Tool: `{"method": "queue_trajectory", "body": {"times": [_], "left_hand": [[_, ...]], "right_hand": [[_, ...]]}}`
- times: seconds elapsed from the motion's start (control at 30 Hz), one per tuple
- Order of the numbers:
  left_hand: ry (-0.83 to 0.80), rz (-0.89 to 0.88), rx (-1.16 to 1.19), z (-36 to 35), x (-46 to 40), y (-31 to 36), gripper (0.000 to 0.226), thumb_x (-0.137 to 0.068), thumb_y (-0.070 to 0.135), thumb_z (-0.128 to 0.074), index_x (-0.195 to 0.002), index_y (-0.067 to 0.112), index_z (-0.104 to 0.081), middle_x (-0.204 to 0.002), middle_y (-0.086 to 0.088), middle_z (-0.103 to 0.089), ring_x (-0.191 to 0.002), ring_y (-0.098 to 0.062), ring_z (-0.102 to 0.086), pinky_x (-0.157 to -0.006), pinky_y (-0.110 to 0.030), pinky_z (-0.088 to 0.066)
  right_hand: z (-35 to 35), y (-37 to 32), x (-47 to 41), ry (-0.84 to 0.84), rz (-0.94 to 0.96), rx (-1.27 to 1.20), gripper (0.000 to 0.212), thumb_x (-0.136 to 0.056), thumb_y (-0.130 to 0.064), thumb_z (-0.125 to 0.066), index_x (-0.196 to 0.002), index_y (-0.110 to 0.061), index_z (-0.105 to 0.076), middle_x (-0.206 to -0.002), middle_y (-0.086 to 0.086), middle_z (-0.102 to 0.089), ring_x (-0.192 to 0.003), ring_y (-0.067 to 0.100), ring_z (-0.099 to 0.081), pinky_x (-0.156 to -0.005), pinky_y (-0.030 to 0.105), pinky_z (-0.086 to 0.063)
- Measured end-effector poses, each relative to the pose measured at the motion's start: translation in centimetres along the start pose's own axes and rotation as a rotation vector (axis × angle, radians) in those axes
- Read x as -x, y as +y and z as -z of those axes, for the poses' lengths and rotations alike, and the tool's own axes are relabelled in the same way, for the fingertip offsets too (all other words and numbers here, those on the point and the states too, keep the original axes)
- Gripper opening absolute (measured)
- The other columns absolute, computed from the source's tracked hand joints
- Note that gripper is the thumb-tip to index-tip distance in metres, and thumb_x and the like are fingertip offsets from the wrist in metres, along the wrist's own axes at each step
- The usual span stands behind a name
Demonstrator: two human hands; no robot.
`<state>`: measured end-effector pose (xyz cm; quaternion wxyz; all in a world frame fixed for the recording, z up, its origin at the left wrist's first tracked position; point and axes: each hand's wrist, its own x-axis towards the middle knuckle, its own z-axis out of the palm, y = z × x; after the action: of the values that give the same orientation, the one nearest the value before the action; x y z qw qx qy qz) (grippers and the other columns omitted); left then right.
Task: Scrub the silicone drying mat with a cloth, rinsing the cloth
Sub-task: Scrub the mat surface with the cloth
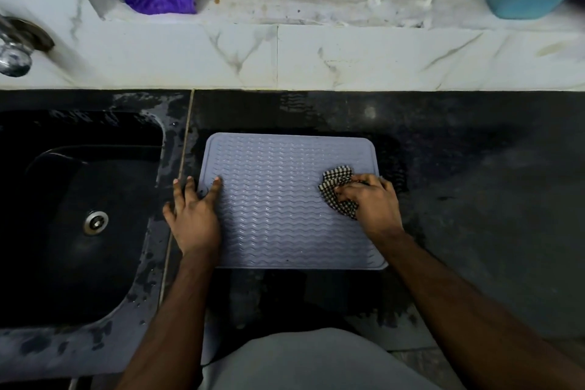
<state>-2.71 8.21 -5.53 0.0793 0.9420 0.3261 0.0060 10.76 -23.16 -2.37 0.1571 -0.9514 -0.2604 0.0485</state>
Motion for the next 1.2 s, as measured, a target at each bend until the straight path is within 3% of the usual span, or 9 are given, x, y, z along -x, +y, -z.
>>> {"method": "queue_trajectory", "body": {"times": [0.2,0.43,0.57,0.7,0.97,1.1,1.2], "left_hand": [[0.005,0.005,0.026,0.0,0.2,-0.1,0.057,-0.104,0.016,-0.036,-0.150,0.049,-0.039,-0.163,-0.016,-0.029,-0.155,-0.034,-0.008,-0.116,-0.061,-0.017],[-0.054,-0.011,0.141,0.6,0.1,-0.3,0.052,-0.106,0.021,-0.034,-0.150,0.049,-0.039,-0.166,-0.014,-0.022,-0.156,-0.029,-0.003,-0.118,-0.059,-0.011],[-0.058,-0.034,0.160,0.7,0.0,-1.6,0.062,-0.099,0.007,-0.039,-0.153,0.037,-0.040,-0.165,-0.011,-0.026,-0.156,-0.027,-0.007,-0.116,-0.059,-0.014],[-0.039,-0.027,0.185,0.4,-0.1,-3.3,0.053,-0.100,0.009,-0.044,-0.152,0.021,-0.045,-0.162,-0.006,-0.035,-0.154,-0.022,-0.018,-0.112,-0.055,-0.022],[-0.070,-0.089,0.289,0.8,0.0,-6.1,0.047,-0.101,0.027,-0.055,-0.147,0.018,-0.051,-0.159,-0.002,-0.041,-0.152,-0.022,-0.024,-0.108,-0.052,-0.028],[-0.109,-0.118,0.305,1.1,0.2,-7.0,0.051,-0.102,0.031,-0.053,-0.151,0.021,-0.045,-0.161,0.003,-0.037,-0.153,-0.018,-0.020,-0.109,-0.049,-0.028],[-0.132,-0.117,0.300,1.1,0.1,-7.3,0.057,-0.099,0.027,-0.054,-0.154,0.024,-0.039,-0.162,0.007,-0.035,-0.153,-0.015,-0.017,-0.109,-0.048,-0.027]], "right_hand": [[1.5,3.0,1.1,0.037,-0.080,0.088,0.019,-0.082,-0.020,-0.071,-0.096,-0.031,-0.077,-0.103,-0.014,-0.073,-0.117,0.020,-0.054,-0.100,0.045,-0.032],[3.2,2.2,0.9,-0.046,-0.205,0.335,0.014,-0.083,-0.021,-0.070,-0.091,-0.032,-0.074,-0.097,-0.011,-0.067,-0.112,0.019,-0.049,-0.099,0.045,-0.034],[4.5,-1.0,0.0,0.020,-0.246,0.420,0.011,-0.082,-0.020,-0.065,-0.085,-0.028,-0.071,-0.089,-0.006,-0.070,-0.100,0.023,-0.053,-0.089,0.044,-0.038],[4.9,-6.5,-1.7,0.077,-0.100,0.201,0.028,-0.079,-0.013,-0.064,-0.102,-0.029,-0.069,-0.100,-0.005,-0.071,-0.102,0.025,-0.057,-0.088,0.043,-0.042],[-0.5,-19.5,-5.4,-0.008,0.266,-0.033,0.053,-0.084,-0.001,-0.058,-0.135,-0.017,-0.057,-0.126,0.001,-0.058,-0.113,0.025,-0.048,-0.097,0.043,-0.044],[-3.5,-22.8,-6.1,-0.091,0.386,0.003,0.072,-0.084,0.007,-0.055,-0.145,-0.030,-0.047,-0.143,-0.008,-0.050,-0.120,0.023,-0.042,-0.101,0.040,-0.041],[-5.5,-23.4,-5.9,-0.266,0.475,0.097,0.074,-0.086,0.004,-0.053,-0.146,-0.039,-0.045,-0.153,-0.015,-0.042,-0.132,0.027,-0.036,-0.106,0.044,-0.033]]}}
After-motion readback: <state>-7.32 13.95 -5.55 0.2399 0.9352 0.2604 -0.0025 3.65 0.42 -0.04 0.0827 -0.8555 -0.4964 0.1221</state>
